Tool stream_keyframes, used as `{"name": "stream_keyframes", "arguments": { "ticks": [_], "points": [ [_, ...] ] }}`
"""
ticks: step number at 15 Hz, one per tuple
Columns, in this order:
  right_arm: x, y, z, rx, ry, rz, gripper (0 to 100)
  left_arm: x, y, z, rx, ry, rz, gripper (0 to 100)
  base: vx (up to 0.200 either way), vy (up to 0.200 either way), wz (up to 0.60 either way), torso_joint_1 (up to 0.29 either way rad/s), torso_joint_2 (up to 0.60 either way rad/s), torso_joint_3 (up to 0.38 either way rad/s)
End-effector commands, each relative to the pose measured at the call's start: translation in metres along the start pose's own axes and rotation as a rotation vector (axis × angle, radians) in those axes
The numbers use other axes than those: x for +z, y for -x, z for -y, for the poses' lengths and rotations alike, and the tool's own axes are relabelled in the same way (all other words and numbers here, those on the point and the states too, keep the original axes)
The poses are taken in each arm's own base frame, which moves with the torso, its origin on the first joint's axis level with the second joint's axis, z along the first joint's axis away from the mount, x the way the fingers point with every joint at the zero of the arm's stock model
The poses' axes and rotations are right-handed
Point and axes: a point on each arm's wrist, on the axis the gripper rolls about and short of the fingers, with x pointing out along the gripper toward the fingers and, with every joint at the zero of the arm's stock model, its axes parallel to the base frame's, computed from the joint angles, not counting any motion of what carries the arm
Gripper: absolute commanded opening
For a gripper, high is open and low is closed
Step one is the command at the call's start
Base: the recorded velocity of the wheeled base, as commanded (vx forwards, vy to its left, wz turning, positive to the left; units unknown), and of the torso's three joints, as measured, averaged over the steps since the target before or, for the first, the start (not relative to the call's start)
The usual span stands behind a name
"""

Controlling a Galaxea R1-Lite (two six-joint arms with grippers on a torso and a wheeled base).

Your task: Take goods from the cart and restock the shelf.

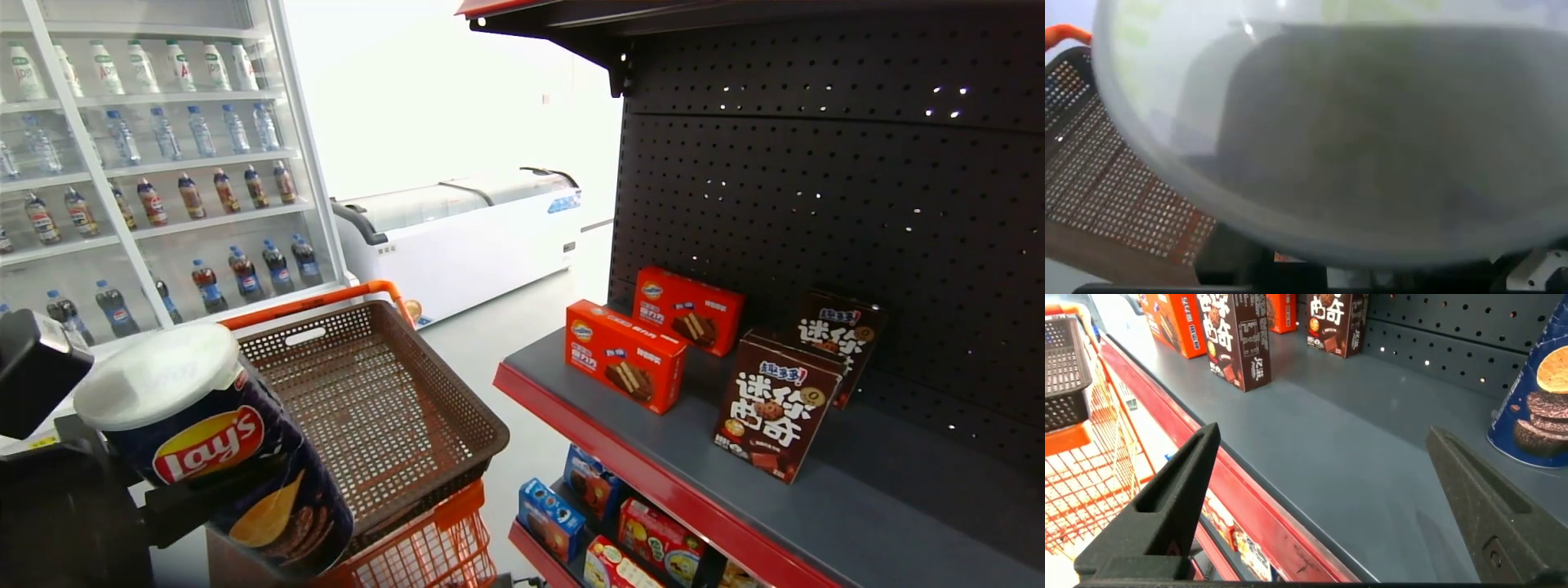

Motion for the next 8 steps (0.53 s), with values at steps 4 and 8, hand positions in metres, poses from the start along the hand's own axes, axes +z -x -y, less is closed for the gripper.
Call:
{"name": "stream_keyframes", "arguments": {
  "ticks": [4,8],
  "points": [
    [0.0,0.0,0.0,0.0,0.0,0.0,100,0.044,-0.017,0.012,-0.313,0.099,0.113,0,0.0,0.0,0.0,0.0,0.0,0.0],
    [0.0,0.0,0.0,0.002,0.0,0.0,100,0.042,-0.028,0.021,-0.538,0.099,0.116,0,0.0,0.0,0.0,0.0,0.0,0.0]
  ]
}}
